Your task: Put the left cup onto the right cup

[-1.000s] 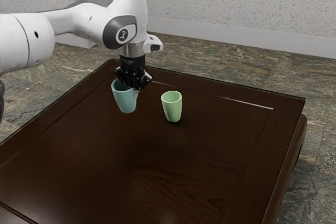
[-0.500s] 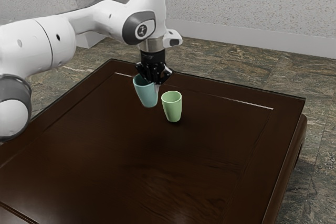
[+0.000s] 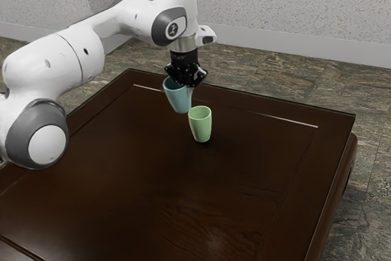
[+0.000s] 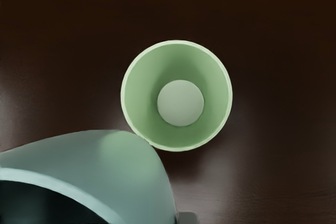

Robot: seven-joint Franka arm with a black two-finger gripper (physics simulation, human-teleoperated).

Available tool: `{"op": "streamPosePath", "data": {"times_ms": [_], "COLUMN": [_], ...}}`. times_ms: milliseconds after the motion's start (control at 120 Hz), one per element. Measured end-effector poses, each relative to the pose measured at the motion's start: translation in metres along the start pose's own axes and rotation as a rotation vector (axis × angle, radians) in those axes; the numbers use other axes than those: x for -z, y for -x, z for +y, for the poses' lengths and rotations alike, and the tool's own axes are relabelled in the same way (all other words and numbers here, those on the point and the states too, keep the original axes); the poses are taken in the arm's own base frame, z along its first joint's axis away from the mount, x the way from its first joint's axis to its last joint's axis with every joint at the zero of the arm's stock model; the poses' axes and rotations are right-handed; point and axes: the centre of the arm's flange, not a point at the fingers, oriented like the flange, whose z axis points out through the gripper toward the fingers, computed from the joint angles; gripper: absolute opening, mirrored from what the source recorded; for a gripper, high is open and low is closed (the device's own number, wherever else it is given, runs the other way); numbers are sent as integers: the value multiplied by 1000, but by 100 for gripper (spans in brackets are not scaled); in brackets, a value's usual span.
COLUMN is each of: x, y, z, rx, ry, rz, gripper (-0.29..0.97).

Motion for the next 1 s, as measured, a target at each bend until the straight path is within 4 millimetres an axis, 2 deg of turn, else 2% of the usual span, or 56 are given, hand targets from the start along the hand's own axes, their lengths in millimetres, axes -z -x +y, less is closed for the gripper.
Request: {"op": "streamPosePath", "data": {"times_ms": [100, 258, 467, 550, 658, 1000], "x": [-10, -11, -9, -13, -22, -19], "y": [-11, -23, -31, -34, -38, -37], "z": [-9, -12, -12, -12, -8, 21], "rx": [14, 22, 24, 23, 17, -22], "ry": [0, 6, 14, 15, 16, 16], "rz": [7, 51, 100, 117, 134, 166], "gripper": [-10, -10, -10, -10, -10, -11]}}
